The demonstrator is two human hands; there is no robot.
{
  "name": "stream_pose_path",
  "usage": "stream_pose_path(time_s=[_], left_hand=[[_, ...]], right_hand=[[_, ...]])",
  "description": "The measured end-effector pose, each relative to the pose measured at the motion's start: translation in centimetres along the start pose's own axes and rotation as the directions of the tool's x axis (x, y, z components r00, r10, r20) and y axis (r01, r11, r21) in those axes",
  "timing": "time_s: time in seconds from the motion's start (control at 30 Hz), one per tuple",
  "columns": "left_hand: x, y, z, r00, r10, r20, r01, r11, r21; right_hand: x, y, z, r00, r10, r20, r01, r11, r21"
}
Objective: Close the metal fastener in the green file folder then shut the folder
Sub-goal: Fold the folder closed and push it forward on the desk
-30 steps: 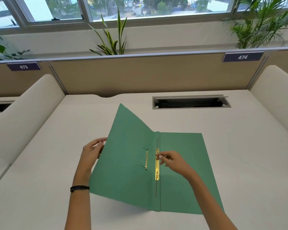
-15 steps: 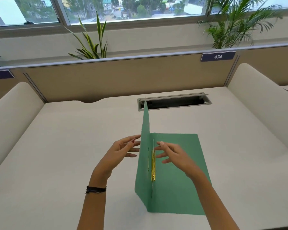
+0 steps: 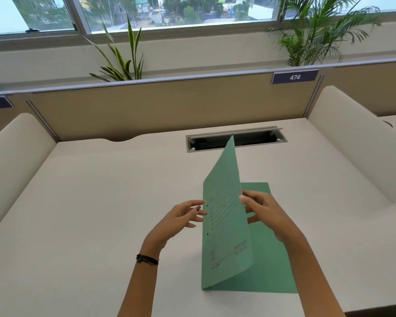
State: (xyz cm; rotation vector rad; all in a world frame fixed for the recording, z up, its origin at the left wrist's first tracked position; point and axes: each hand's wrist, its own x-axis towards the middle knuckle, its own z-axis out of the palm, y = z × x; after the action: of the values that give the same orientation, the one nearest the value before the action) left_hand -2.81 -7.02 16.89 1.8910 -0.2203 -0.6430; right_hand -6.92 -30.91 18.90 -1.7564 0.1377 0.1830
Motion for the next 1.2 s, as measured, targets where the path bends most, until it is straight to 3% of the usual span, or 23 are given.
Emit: stream_pose_path(time_s=[0.5, 0.7, 0.8, 0.97, 1.2], left_hand=[[0.3, -8.2, 0.5, 0.954, -0.25, -0.163, 0.259, 0.965, 0.036], [0.7, -11.0, 1.1, 0.908, -0.291, -0.301, 0.34, 0.932, 0.126], [0.5, -11.4, 1.3, 0.916, -0.256, -0.31, 0.295, 0.952, 0.086], [0.4, -11.4, 1.2, 0.923, -0.231, -0.309, 0.223, 0.973, -0.063], [0.8, -11.9, 1.1, 0.884, -0.3, -0.358, 0.265, 0.953, -0.145]], right_hand=[[3.9, 6.1, -0.3, 0.989, 0.122, -0.08, -0.125, 0.992, -0.032], [4.9, 10.9, 1.4, 0.947, 0.177, -0.267, -0.203, 0.976, -0.074], [4.9, 12.8, 2.2, 0.923, 0.172, -0.345, -0.224, 0.967, -0.119], [4.7, 15.5, 3.1, 0.905, 0.1, -0.414, -0.219, 0.944, -0.249], [3.1, 18.4, 3.9, 0.887, -0.171, -0.429, -0.052, 0.886, -0.46]])
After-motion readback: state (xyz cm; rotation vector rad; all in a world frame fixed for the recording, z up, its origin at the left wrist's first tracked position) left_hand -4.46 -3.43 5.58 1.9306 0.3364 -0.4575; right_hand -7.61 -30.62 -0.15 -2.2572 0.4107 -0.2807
